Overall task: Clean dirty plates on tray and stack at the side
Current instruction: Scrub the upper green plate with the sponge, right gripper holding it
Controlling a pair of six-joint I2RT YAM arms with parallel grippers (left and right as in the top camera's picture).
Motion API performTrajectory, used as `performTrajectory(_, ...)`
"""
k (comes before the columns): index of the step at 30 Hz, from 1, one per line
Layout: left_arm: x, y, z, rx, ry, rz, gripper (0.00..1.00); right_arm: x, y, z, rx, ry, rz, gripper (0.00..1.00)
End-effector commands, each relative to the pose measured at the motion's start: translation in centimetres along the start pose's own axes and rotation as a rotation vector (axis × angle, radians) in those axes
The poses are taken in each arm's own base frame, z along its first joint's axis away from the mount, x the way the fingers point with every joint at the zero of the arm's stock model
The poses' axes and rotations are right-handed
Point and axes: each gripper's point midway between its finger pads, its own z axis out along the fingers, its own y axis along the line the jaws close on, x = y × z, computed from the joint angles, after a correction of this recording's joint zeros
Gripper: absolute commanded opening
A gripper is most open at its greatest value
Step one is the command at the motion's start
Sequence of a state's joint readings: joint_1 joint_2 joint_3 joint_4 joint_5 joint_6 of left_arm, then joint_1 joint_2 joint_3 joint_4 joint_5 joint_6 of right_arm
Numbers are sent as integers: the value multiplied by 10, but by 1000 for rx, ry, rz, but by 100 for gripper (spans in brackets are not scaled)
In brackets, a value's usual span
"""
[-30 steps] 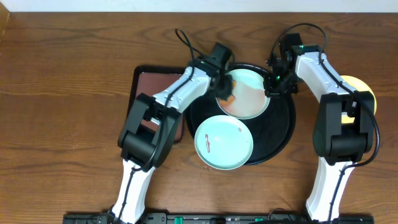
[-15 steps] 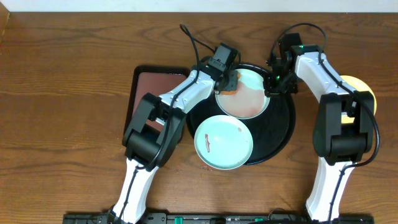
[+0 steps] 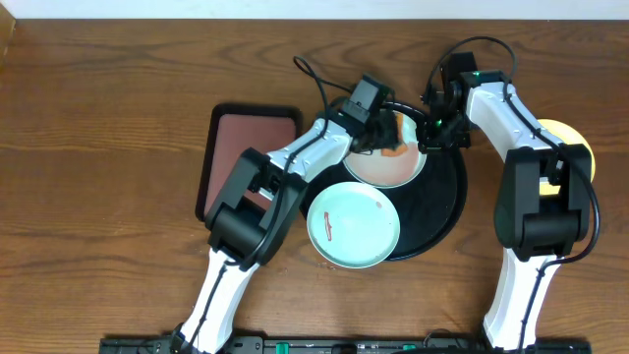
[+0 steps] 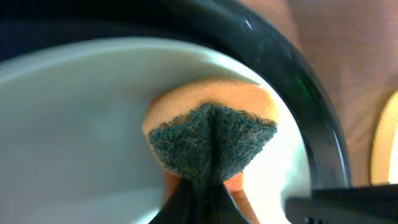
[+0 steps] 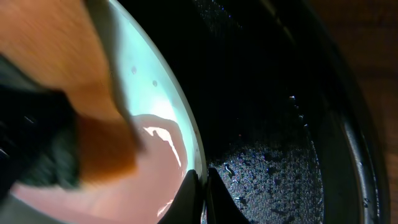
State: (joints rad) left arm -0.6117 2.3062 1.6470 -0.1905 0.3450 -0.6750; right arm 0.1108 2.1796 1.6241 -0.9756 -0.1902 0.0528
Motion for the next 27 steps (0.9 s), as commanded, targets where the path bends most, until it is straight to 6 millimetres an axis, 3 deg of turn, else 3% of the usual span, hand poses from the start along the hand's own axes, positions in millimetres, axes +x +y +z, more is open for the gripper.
performTrajectory(1, 42, 8, 22, 2, 130, -26, 7, 13, 0, 16, 21, 60, -2, 1)
performTrajectory(5, 53, 21, 20, -44, 178, -20, 7, 13, 0, 16, 21, 62, -2, 1)
performTrajectory(11, 61, 70, 2, -170, 275, -8, 8, 13, 0, 16, 20, 62, -2, 1)
performTrajectory(14, 44, 114, -18, -303, 258, 6, 7, 13, 0, 16, 20, 62, -2, 1)
performTrajectory(18, 14, 149, -48, -478, 173, 82, 7, 13, 0, 16, 21, 61, -2, 1)
performTrajectory(22, -8, 150, -73, -557, 95, 150, 7, 13, 0, 16, 21, 62, -2, 1)
performTrajectory(27, -33, 123, -106, -534, -9, 176, 7, 13, 0, 16, 21, 62, -2, 1)
